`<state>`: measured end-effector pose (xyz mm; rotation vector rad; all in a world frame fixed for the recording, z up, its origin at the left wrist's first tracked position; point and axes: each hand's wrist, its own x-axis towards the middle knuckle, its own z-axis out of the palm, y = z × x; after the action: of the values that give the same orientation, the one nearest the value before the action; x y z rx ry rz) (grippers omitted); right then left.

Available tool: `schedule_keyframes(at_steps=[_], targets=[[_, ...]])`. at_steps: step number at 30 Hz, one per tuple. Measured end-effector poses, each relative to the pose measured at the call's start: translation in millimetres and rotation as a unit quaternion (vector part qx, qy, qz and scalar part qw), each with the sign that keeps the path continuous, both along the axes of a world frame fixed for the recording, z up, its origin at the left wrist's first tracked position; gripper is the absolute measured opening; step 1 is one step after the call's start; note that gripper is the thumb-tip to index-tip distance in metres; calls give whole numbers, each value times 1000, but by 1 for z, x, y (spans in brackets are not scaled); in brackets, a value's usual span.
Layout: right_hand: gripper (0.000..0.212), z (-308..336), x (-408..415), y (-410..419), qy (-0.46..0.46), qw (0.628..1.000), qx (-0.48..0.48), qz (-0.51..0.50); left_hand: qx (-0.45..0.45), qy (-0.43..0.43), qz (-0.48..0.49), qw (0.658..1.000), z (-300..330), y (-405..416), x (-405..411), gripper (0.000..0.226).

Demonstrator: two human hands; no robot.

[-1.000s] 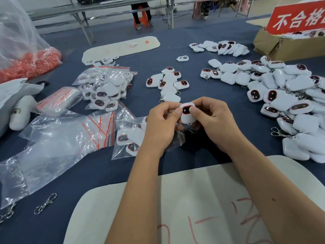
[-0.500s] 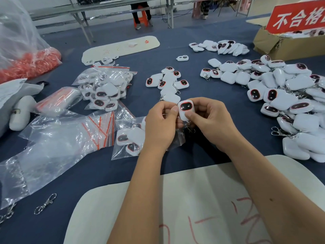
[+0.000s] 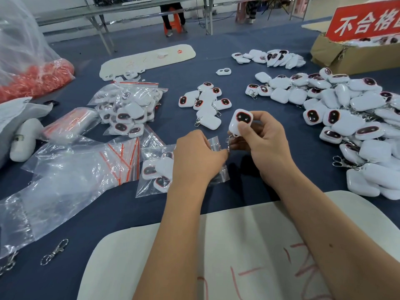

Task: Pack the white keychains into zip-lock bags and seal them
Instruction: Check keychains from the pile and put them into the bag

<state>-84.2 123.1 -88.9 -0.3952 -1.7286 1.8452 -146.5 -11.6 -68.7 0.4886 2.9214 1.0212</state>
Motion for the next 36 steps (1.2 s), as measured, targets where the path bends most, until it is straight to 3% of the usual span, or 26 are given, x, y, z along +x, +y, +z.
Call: schedule_keyframes(at_steps=[5,12,15,20,28,33,36], targets=[[11,0,-1,0,-4,999,-51,18,9,-2,2,1000,0,-2,0,18],[10,-1,-1,0,-23,999,8,26,-22,12,4,1000,-1,5,5,34],[10,-1,0,0,-49,997,57,30,-29,6,5,1000,-2,5,5,27],[9,0,1,-1,-51,995,59,56,-36,-2,2,999,1,5,5,16],[10,-1,0,0,-29,998,25,43,27,-38,-5,999,7,-1,3,16],[22,-3,-1,2,-28,999,2,32,101,-13,32,994,8,-1,3,25],[19,-4,-1,1,-28,999,1,18,91,26,54,994,7,2,4,24]])
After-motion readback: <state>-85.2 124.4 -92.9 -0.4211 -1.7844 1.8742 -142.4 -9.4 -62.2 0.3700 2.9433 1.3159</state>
